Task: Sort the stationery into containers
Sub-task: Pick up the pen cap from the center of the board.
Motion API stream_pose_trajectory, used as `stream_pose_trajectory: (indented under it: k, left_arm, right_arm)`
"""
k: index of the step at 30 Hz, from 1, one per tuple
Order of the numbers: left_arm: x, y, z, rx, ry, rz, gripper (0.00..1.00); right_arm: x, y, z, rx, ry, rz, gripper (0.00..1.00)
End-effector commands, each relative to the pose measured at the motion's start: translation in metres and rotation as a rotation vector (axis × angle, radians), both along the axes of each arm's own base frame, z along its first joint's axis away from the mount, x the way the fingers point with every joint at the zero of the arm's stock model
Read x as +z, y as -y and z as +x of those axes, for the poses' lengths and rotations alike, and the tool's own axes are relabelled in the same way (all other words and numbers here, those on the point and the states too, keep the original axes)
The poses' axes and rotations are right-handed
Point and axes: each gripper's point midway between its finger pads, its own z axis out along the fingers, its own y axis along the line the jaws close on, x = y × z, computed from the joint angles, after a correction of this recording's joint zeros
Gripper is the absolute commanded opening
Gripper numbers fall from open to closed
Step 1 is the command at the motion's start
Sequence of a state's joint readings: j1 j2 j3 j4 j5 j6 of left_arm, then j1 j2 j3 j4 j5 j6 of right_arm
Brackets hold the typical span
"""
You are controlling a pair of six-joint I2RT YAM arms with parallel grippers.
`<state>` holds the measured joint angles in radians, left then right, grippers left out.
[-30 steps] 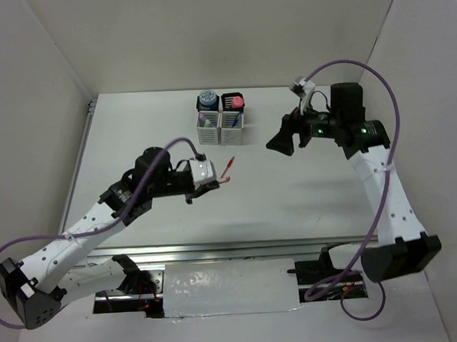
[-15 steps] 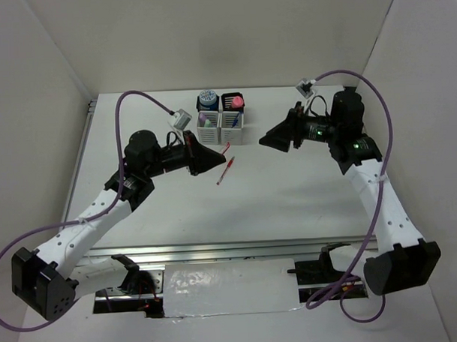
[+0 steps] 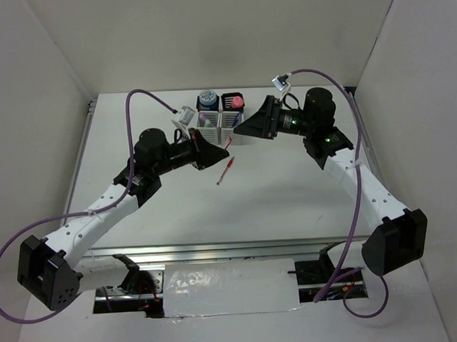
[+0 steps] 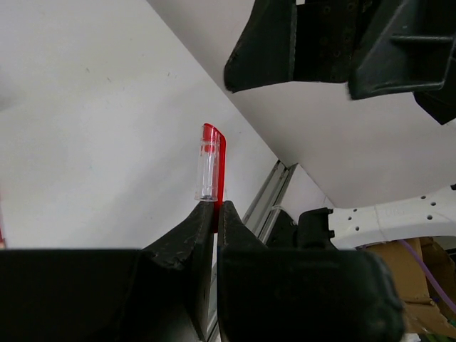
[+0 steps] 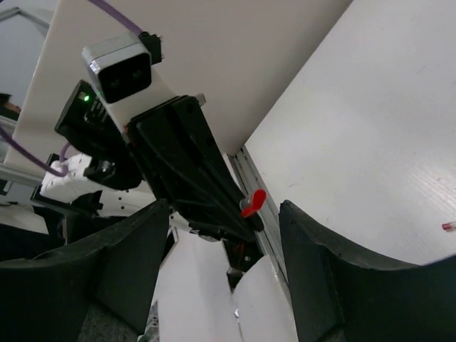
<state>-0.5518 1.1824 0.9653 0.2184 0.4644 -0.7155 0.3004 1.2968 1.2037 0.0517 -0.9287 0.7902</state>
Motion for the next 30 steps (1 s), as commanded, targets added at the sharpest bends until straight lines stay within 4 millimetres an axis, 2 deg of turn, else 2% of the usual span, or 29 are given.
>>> stream_pose_trajectory:
  k: [1, 3, 7, 10, 14, 20, 25, 30]
  left_arm:
    - [0.030, 0.009, 0.005, 0.010, 0.074, -0.043, 0.00]
    - [0.030, 0.012, 0.006, 0.008, 0.068, -0.046, 0.00]
    - [0.031, 0.014, 0.010, 0.007, 0.080, -0.046, 0.00]
    - [0.031, 0.017, 0.010, 0.004, 0.081, -0.049, 0.00]
    - [0.033, 0.018, 0.013, 0.007, 0.088, -0.053, 0.00]
    - [0.031, 0.021, 0.016, 0.009, 0.088, -0.056, 0.00]
    - [0.031, 0.022, 0.017, 0.009, 0.086, -0.060, 0.00]
    - [0.034, 0.022, 0.017, 0.009, 0.087, -0.073, 0.00]
  right_arm:
    - [0.008, -0.013, 0.009, -0.025, 0.002, 0.013, 0.69]
    - [0.000, -0.016, 0.014, -0.047, -0.028, -0.005, 0.66]
    - [-0.014, -0.020, 0.021, -0.071, -0.087, -0.013, 0.64]
    - [-0.015, -0.025, 0.019, -0.055, -0.092, -0.006, 0.62]
    - [-0.013, -0.033, 0.015, -0.026, -0.089, 0.002, 0.52]
    - [-0.016, -0.040, 0.009, 0.003, -0.100, 0.008, 0.46]
    - [-0.018, -0.039, 0.010, -0.002, -0.106, 0.007, 0.36]
    - [-0.020, -0.040, 0.011, -0.009, -0.109, 0.001, 0.32]
